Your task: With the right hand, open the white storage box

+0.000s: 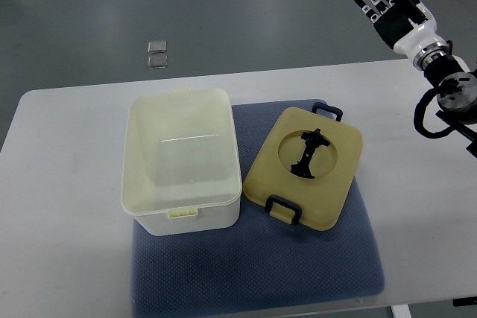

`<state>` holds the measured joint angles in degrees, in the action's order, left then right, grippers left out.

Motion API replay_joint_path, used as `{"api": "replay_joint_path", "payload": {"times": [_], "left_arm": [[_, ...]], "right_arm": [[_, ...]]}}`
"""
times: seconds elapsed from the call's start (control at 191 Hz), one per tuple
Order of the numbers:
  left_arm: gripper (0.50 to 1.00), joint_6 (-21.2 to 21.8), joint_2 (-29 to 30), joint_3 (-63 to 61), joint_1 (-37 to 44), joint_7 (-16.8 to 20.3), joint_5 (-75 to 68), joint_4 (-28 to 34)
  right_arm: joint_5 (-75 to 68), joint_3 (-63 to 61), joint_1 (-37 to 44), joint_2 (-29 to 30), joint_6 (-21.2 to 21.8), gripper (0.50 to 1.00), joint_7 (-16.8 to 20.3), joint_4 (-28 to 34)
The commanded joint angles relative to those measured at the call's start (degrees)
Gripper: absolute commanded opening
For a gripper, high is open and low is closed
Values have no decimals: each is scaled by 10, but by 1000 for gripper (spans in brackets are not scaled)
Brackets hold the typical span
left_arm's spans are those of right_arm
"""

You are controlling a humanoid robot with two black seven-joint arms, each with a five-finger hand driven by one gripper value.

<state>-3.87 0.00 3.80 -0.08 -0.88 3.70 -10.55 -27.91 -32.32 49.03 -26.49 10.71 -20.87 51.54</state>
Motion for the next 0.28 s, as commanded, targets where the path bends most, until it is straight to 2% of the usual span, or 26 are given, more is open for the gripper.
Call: {"api": "replay_joint_path", "payload": {"times": [0.0, 0.183, 0.277], "left_arm": [[1000, 0, 0, 0, 0, 0, 0, 0], [1000, 1, 0, 0, 0, -1, 0, -13], [1000, 1, 0, 0, 0, 0, 0, -13]], "right_arm": [[-1, -13, -24, 16, 21, 958, -9, -3], [0, -13, -46, 36, 105, 958, -9, -39], [1, -13, -52, 49, 114, 958, -9, -61]]}}
